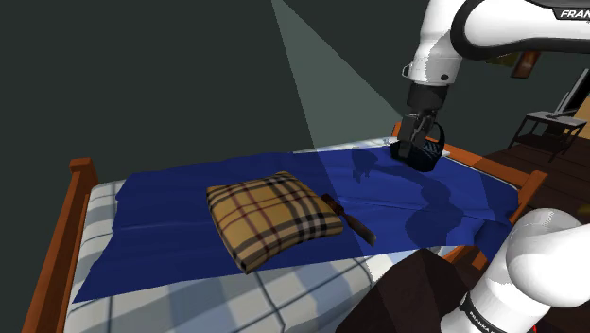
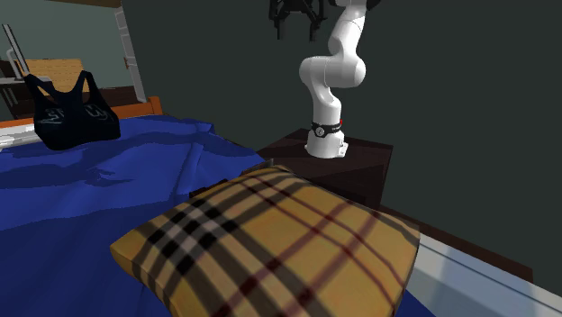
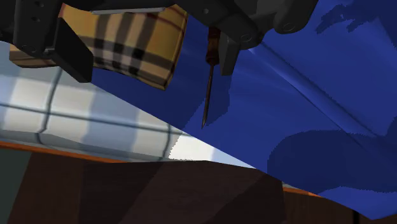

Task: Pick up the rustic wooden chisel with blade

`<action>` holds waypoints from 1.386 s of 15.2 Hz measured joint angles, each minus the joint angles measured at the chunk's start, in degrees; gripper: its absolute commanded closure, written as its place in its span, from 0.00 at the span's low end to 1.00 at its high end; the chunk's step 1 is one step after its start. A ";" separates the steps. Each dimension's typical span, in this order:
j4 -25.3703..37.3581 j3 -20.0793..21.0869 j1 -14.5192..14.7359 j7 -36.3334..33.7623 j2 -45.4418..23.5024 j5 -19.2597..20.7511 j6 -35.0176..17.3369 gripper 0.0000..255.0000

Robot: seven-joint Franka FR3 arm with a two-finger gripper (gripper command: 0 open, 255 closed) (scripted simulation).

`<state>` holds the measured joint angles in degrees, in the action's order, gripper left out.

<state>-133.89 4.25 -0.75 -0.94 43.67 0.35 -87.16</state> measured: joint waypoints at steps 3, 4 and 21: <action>-0.59 -0.27 -0.35 -0.04 -1.74 0.17 -1.78 0.00; -0.99 -0.33 -0.53 -0.23 -2.95 0.17 -3.00 0.00; 0.19 -3.44 -4.77 -1.71 -35.08 1.59 -26.80 0.00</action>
<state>-133.69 0.81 -5.52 -2.65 8.59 1.94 -113.95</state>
